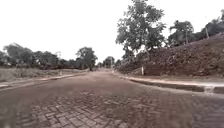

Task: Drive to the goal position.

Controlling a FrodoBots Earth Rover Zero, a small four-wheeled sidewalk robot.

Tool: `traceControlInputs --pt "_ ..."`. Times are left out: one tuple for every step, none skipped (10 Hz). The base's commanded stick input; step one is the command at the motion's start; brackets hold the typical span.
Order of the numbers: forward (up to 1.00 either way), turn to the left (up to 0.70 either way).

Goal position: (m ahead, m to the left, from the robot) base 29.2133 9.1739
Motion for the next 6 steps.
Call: traceControlInputs --pt "1.00 0.00" --pt "1.00 0.00" --pt "1.00 0.00" --pt "1.00 0.00" --pt "1.00 0.00" --pt "1.00 0.00"
